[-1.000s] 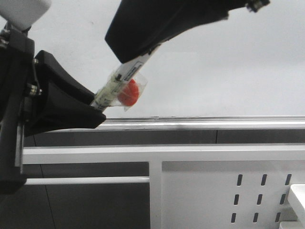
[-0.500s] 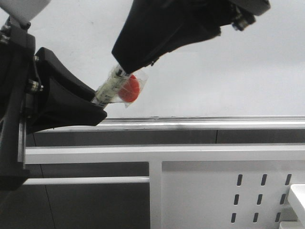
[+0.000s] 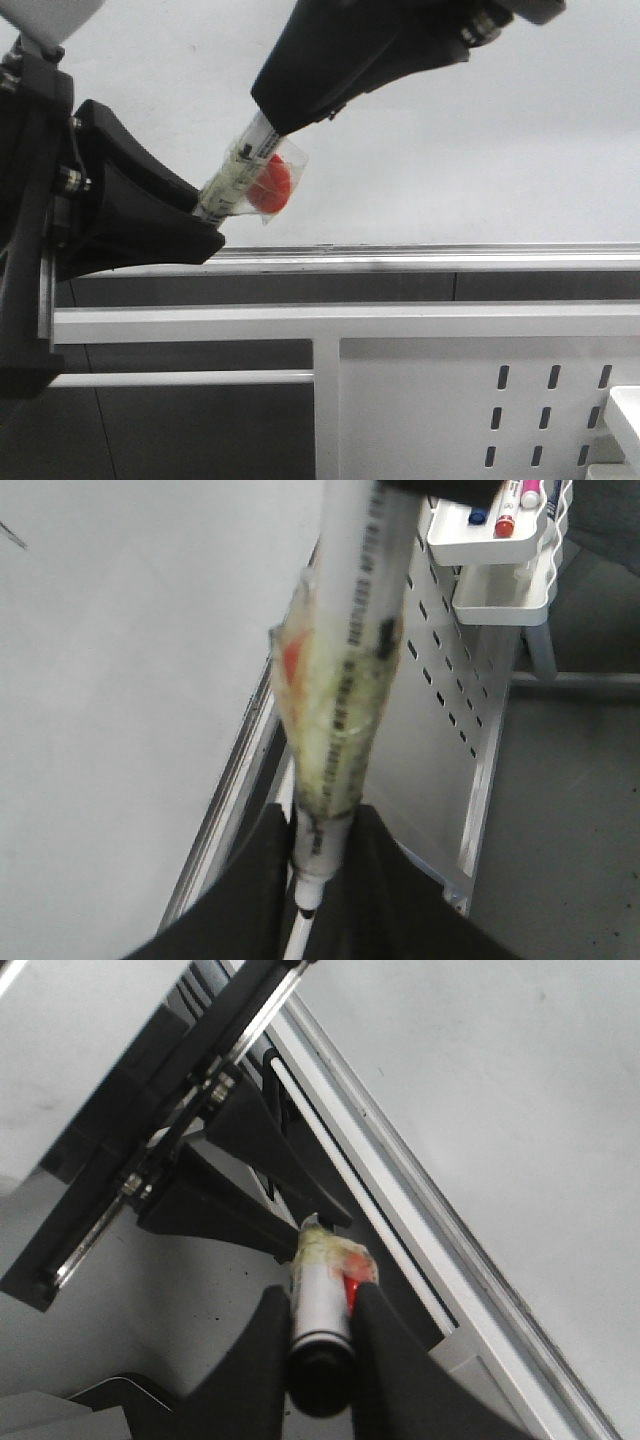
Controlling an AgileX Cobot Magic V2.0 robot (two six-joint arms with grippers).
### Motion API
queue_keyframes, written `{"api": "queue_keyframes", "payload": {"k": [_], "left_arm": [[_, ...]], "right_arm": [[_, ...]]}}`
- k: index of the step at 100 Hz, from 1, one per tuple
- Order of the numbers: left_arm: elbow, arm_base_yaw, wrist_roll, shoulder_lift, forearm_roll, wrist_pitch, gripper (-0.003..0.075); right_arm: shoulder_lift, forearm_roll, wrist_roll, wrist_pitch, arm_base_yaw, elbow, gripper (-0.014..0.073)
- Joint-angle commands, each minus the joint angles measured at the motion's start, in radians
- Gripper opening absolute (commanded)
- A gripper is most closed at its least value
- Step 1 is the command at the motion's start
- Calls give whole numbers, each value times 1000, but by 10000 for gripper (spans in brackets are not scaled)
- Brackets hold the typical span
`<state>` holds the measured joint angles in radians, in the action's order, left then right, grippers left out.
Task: Write number 1 on whiteboard
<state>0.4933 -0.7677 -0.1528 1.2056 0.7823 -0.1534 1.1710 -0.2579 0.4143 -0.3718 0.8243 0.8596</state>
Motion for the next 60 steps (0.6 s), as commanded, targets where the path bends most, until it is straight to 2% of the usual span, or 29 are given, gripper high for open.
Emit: {"api": "queue_keyframes", "payload": {"k": [1,12,21,29,39,50,60], "left_arm": [[34,-7,-25,-35,-103,-108,34],[34,-7,-25,-79,-226,-118,180],[34,-7,-25,-133,-254,-116,321],[25,-7,-28,-175,-260,-98,386],[0,-7,-46,-240,-291,-89,400],[-44,-7,-46,-311,-399,-89,400],[-84,13,-46,-369,-490,-109,382]], "right_arm": [[-18,-44,-65,51,-13,32,-74],[-21,-44,-72,36,-53,25,-74],[-49,-44,-72,45,-82,11,-74],[-90,-44,-72,72,-107,-12,-74],[-158,-42,-72,85,-151,-37,-70],[-249,-36,-72,99,-201,-77,-69],[-346,45,-68,129,-210,-127,-69]]}}
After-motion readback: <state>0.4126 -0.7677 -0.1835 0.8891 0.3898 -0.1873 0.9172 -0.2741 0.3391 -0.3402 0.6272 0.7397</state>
